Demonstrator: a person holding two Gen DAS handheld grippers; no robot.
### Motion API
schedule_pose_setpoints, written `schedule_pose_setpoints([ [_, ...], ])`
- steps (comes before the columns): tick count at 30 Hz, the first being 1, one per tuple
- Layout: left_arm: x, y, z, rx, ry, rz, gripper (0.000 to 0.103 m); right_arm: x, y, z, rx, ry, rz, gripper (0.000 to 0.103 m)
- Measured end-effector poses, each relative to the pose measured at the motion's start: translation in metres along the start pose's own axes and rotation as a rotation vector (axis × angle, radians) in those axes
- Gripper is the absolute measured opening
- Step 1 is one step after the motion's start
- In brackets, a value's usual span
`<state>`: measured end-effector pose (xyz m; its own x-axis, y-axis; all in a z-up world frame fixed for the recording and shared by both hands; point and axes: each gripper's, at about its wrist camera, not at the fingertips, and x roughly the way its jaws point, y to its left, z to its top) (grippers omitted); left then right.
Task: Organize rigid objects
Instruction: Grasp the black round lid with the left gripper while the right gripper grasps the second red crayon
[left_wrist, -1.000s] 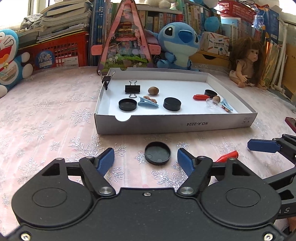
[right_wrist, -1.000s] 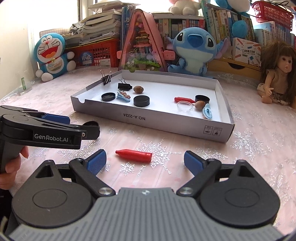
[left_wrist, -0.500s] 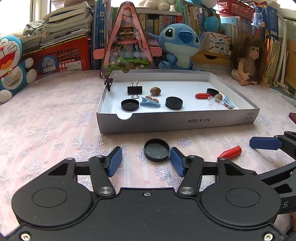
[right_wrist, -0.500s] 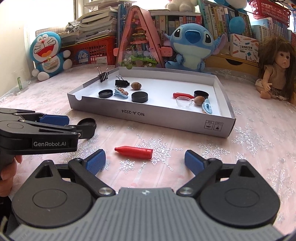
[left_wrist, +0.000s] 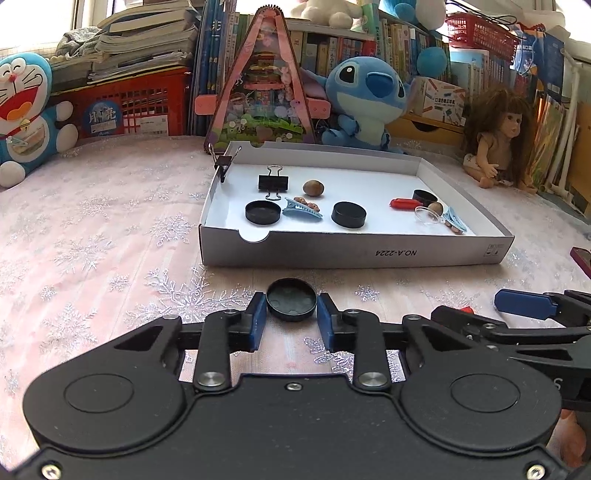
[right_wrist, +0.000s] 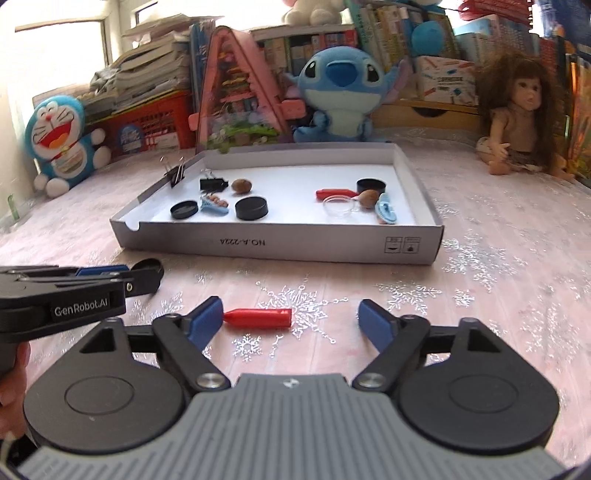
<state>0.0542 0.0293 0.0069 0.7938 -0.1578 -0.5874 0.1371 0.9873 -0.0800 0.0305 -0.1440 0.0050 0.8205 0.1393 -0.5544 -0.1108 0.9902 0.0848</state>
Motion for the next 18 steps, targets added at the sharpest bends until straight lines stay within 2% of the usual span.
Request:
schedule_pose_setpoints([
  [5,-0.001,0.0,0.0,-0.008,-0.001,0.005,0.028,-0.004,0.01,-0.001,-0.052,-0.014,0.01,0.082],
  [12,-0.001,-0.001,-0.001,-0.014,-0.002,0.011,0.028,0.0,0.018,-0.004,-0.063,0.0,-0.002,0.076],
  [18,-0.002,-0.003,-0.001,-0.013,-0.005,0.005,0.028,0.001,0.024,-0.006,-0.088,-0.004,-0.018,0.063],
])
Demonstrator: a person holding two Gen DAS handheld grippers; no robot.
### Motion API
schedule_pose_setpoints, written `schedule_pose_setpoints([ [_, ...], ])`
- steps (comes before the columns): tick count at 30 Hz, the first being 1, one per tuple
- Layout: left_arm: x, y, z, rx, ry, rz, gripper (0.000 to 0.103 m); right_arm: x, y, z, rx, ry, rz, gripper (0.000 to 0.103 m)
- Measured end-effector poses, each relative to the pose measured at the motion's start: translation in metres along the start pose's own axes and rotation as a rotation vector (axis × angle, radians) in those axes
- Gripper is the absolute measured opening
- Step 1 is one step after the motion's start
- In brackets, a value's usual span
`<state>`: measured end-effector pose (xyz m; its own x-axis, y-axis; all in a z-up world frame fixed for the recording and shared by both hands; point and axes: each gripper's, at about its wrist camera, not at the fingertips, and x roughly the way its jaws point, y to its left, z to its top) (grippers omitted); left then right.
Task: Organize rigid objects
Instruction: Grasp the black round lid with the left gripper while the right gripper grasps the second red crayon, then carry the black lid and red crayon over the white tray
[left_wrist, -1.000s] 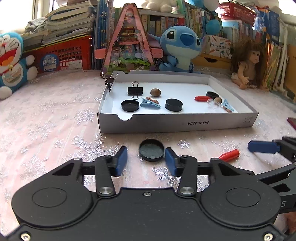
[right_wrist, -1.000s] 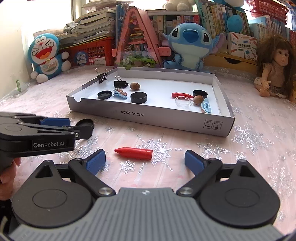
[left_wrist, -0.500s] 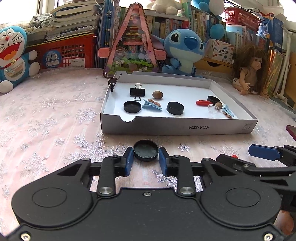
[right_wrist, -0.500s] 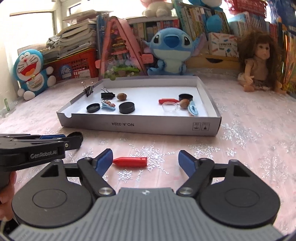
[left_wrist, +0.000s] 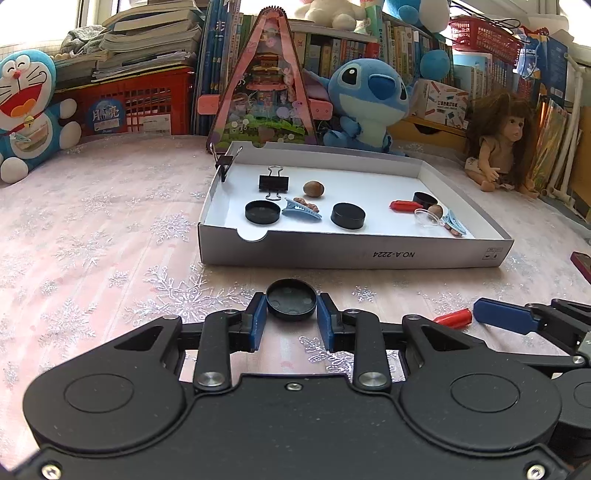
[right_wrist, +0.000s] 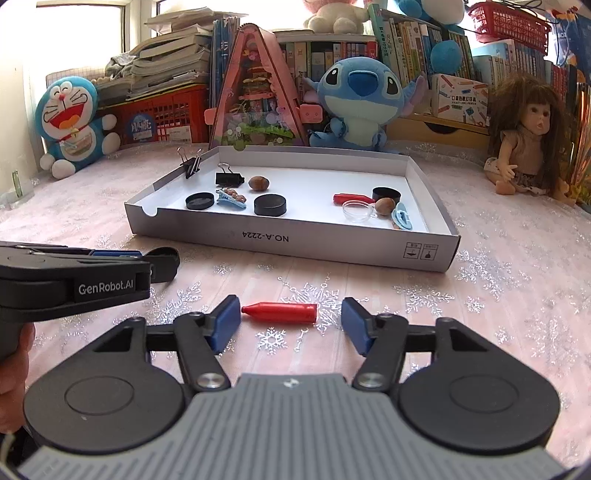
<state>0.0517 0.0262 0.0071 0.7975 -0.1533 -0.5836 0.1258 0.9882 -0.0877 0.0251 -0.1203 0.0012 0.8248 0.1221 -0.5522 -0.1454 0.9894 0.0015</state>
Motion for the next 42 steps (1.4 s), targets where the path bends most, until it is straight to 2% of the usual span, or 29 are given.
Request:
schedule_pose_setpoints([
  [2,-0.001,-0.001,0.0,0.003,-0.003,-0.001,0.028,0.0,0.002,0.0,-0.01,-0.001,0.0,0.054],
  [4,-0.001,-0.003,0.0,0.006,-0.006,-0.003,0.028,0.0,0.003,0.001,-0.015,-0.002,0.001,0.05],
  [42,-0.019,-0.021,0.018,0.018,-0.057,-0.034,0.028,-0.011,-0.016,0.022,0.01,-0.065,-0.032,0.05],
])
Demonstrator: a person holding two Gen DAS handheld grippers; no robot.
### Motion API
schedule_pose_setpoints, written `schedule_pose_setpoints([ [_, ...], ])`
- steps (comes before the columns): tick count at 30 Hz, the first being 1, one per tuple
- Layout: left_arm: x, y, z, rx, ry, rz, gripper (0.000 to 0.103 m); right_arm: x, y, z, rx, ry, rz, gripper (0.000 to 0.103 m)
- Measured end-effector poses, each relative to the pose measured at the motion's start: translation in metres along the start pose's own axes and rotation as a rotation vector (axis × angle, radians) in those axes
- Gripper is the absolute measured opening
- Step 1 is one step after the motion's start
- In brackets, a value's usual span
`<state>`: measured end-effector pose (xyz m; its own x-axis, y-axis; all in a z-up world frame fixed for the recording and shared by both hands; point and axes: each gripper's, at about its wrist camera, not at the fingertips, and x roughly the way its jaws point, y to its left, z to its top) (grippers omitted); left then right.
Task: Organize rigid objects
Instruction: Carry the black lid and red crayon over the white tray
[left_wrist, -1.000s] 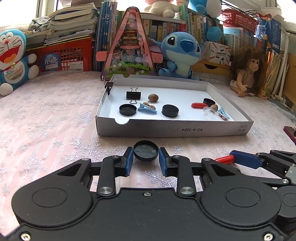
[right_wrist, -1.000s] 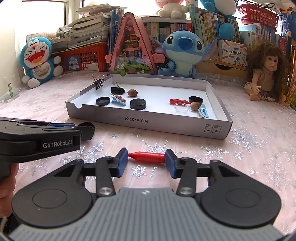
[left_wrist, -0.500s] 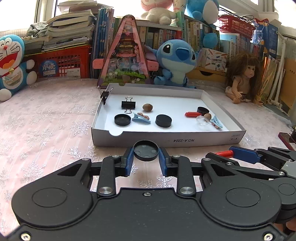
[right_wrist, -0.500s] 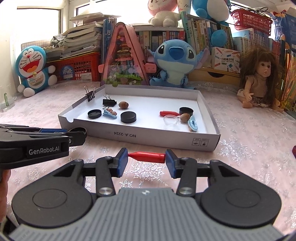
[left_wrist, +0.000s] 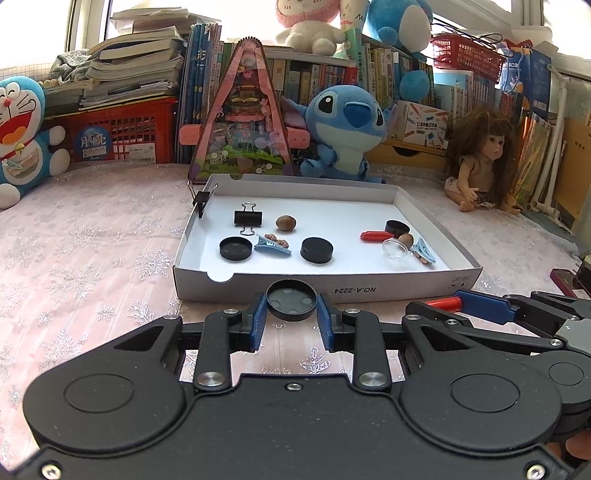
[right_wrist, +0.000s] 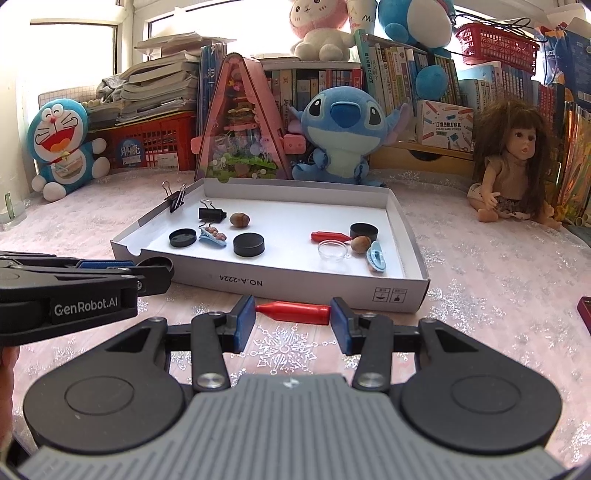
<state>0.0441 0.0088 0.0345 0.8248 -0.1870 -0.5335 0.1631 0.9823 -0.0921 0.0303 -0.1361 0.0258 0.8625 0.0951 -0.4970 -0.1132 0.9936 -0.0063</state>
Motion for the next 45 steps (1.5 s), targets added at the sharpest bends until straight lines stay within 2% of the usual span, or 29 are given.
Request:
schedule_pose_setpoints([
  [37,0.014,0.001,0.047,0.004,-0.053,0.031,0.028,0.011,-0.032,0.034,0.043,-0.05,-0.044,0.05],
  [45,0.025,-0.007,0.059,0.038,-0.06,0.042,0.028,0.019,-0.038,0.04,0.057,-0.053,-0.052,0.05],
])
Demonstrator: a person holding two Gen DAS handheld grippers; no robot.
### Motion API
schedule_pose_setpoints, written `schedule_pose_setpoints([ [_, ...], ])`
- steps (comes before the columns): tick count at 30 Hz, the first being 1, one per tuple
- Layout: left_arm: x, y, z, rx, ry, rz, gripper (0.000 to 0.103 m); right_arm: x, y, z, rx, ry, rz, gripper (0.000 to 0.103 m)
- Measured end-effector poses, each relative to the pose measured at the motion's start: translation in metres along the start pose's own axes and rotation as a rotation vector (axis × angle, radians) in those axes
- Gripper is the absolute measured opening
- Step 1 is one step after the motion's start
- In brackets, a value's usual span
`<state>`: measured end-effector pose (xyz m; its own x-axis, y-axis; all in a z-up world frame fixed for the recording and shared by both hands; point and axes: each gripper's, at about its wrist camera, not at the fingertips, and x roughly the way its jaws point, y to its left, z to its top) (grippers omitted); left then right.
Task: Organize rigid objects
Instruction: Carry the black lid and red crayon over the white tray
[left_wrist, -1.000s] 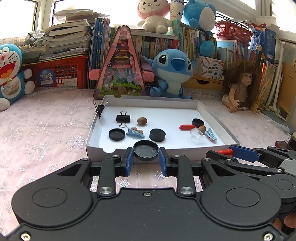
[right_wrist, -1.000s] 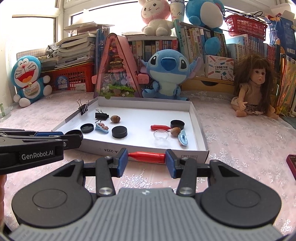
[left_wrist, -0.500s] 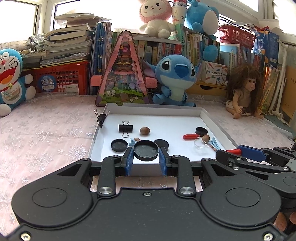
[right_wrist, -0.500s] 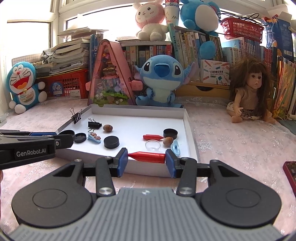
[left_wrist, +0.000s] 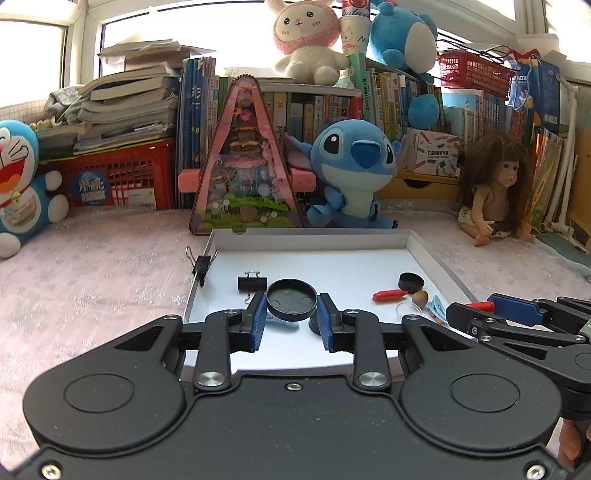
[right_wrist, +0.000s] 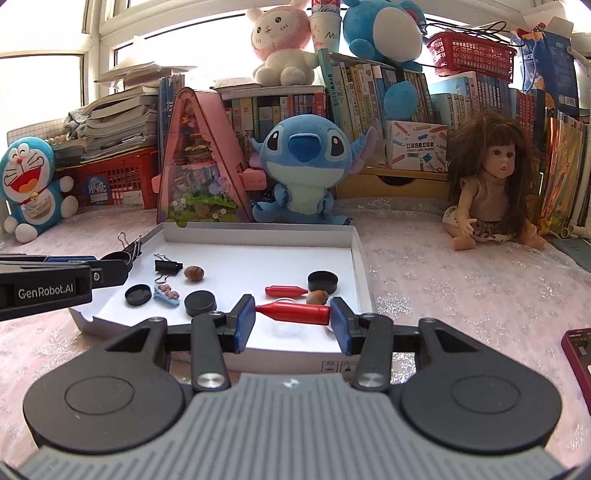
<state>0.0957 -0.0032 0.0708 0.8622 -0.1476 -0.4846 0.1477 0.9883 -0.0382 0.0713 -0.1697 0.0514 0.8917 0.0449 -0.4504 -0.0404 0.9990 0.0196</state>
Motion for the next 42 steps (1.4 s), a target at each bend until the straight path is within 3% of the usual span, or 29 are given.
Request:
schedule_pose_setpoints([
  [30,0.074,0.004,0.043,-0.024,0.053,0.028,0.028,0.045,-0.017,0.036,0.0,-0.021,0.006,0.05],
  [42,0.098,0.005,0.049,-0.03,0.089,0.027,0.028,0.067,-0.022,0.04,0.002,0.013,0.006,0.05],
])
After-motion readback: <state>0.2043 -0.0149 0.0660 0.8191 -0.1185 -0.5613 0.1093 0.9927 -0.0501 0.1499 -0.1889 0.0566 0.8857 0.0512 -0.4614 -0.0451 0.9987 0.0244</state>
